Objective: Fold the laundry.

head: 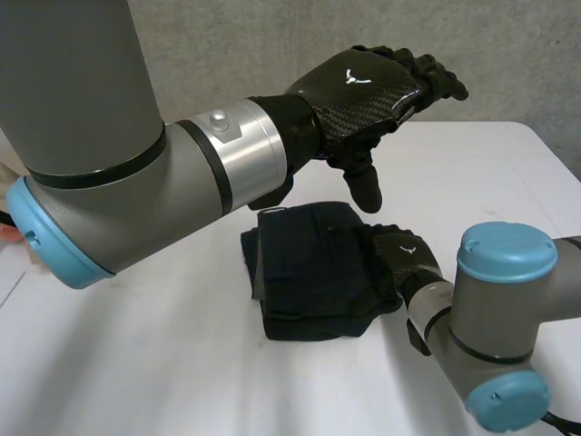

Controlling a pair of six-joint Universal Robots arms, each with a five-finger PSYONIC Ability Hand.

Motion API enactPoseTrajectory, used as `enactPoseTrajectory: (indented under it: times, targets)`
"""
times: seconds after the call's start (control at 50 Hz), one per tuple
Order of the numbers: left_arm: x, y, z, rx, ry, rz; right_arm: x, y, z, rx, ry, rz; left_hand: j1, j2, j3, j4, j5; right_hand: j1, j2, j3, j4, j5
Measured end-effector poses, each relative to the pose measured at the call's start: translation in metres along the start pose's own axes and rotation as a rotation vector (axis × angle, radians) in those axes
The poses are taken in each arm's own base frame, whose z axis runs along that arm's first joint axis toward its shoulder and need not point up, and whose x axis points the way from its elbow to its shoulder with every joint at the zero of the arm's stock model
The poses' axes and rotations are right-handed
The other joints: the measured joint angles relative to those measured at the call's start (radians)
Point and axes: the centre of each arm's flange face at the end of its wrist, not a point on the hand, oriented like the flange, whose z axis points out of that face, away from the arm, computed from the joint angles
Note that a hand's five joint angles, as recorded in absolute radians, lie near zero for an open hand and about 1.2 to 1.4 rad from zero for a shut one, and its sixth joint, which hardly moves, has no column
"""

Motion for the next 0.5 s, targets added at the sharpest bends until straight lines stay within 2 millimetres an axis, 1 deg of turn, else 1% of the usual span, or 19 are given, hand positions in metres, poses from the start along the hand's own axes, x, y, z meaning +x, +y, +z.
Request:
enactPoseTrajectory:
  times: [0.12,0.16,0.18,0.2,0.22,0.24,0.26,0.28,0.32,0.34,0.38,0.4,0.42,0.48,0.5]
  targets:
    - [0.000,0.005,0.000,-0.015,0.001,-0.010,0.011,0.012,0.021,-0.035,0.021,-0.005,0.000,0.000,0.000,0.000,0.000,0.000,0.000,0.000,0.000,0.000]
    - [-0.001,0.006,0.000,-0.018,0.001,-0.011,0.013,0.014,0.026,-0.043,0.026,-0.006,0.000,0.000,0.000,0.000,0.000,0.053,0.033,0.025,0.025,0.019]
    - [-0.001,0.007,0.000,-0.020,0.001,-0.012,0.014,0.015,0.030,-0.045,0.029,-0.007,0.000,0.000,0.000,0.000,0.000,0.249,0.242,0.237,0.216,0.190]
    - [0.000,0.008,0.000,-0.021,0.002,-0.013,0.014,0.016,0.032,-0.046,0.031,-0.007,0.000,0.000,0.000,0.000,0.000,0.374,0.427,0.399,0.394,0.312]
    - [0.000,0.008,0.000,-0.022,0.002,-0.013,0.015,0.015,0.034,-0.041,0.032,-0.006,0.000,0.000,0.000,0.000,0.000,0.440,0.540,0.537,0.513,0.371]
    - [0.000,0.008,0.000,-0.023,0.002,-0.013,0.015,0.014,0.036,-0.038,0.033,-0.006,0.000,0.000,0.000,0.000,0.000,0.489,0.607,0.612,0.612,0.416]
    - [0.000,0.008,0.000,-0.023,0.002,-0.013,0.017,0.012,0.040,-0.025,0.036,-0.002,0.000,0.000,0.000,0.000,0.000,0.595,0.746,0.783,0.819,0.530]
    - [0.000,0.009,0.000,-0.023,0.002,-0.013,0.019,0.009,0.044,-0.006,0.040,0.002,0.000,0.000,0.000,0.000,0.000,0.689,0.812,0.844,0.915,0.628]
    - [-0.001,0.008,0.000,-0.022,0.001,-0.012,0.024,0.001,0.051,0.035,0.048,0.008,0.000,0.000,0.000,0.000,0.000,0.774,0.873,0.893,0.973,0.733]
    - [-0.001,0.008,0.000,-0.021,0.000,-0.012,0.026,-0.002,0.053,0.051,0.051,0.010,0.000,0.000,0.000,0.000,0.000,0.787,0.879,0.903,0.981,0.754]
    - [-0.001,0.007,-0.001,-0.018,-0.002,-0.010,0.033,-0.014,0.062,0.106,0.063,0.016,0.000,0.000,0.000,0.000,0.000,0.794,0.879,0.905,0.985,0.774]
    - [-0.002,0.006,-0.001,-0.015,-0.003,-0.010,0.039,-0.023,0.069,0.146,0.075,0.021,0.000,0.000,0.000,0.000,0.000,0.794,0.879,0.905,0.986,0.778]
    - [-0.002,0.005,-0.002,-0.014,-0.004,-0.009,0.042,-0.026,0.071,0.159,0.079,0.023,0.000,0.000,0.000,0.000,0.000,0.794,0.879,0.905,0.986,0.778]
    - [-0.003,0.003,-0.003,-0.009,-0.008,-0.006,0.060,-0.047,0.088,0.239,0.121,0.034,0.000,0.000,0.000,0.000,0.000,0.794,0.879,0.905,0.986,0.782]
    - [-0.004,0.002,-0.003,-0.006,-0.011,-0.005,0.074,-0.057,0.098,0.274,0.154,0.041,0.000,0.000,0.000,0.000,0.000,0.794,0.879,0.905,0.987,0.795]
